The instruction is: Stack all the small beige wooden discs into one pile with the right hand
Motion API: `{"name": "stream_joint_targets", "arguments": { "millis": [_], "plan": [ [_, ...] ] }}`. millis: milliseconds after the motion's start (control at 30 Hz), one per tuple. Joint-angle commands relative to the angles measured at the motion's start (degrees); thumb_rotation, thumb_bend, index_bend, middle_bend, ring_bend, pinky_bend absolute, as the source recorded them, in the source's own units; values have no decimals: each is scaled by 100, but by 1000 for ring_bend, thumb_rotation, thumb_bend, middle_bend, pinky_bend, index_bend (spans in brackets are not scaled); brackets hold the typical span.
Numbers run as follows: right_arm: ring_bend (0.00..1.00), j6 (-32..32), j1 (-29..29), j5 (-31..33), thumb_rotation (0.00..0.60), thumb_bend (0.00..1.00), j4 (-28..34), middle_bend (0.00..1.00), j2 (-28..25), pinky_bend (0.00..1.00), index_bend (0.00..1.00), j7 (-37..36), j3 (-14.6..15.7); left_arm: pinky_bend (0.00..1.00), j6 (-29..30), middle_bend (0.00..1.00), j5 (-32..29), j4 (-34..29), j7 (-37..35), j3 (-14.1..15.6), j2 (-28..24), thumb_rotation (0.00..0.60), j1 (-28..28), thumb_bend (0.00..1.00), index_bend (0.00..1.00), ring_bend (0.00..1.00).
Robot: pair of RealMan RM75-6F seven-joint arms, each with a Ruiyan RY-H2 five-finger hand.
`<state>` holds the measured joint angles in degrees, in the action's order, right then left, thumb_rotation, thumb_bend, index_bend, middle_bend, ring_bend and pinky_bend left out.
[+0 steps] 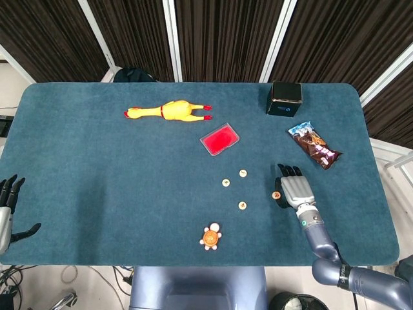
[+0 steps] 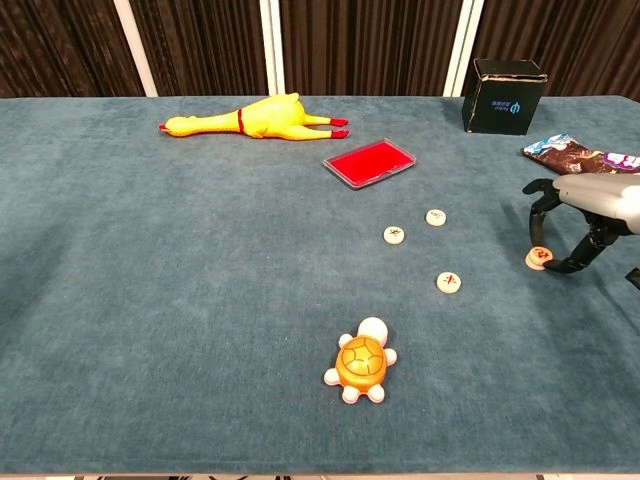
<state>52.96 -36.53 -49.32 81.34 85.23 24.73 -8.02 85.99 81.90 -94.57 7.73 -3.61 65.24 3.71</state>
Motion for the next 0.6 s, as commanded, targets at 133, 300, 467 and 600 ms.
{"name": "stream_joint_targets", "arguments": {
  "millis": [133,300,467,600],
  "plan": [
    [46,1,-14,8,600,391,26,8,-16,0,506,14,9,0,-1,0,-9,0,-5,-5,-2,600,0,14,63,0],
    [44,-8,-30,45,600,391,32,8,-20,0,494,35,19,0,0,0,-8,-3,6,-2,-2,600,-1,14,62,0],
    [40,-25,-51,96,600,391,39,8,-23,0,477,76,36,0,-3,0,-13,-8,9,-4,-5,600,0,15,63,0],
    [39,-15,-64,127,600,391,43,7,-22,0,467,97,37,0,-2,0,-12,-10,8,-5,-3,600,0,14,62,0]
  ]
}}
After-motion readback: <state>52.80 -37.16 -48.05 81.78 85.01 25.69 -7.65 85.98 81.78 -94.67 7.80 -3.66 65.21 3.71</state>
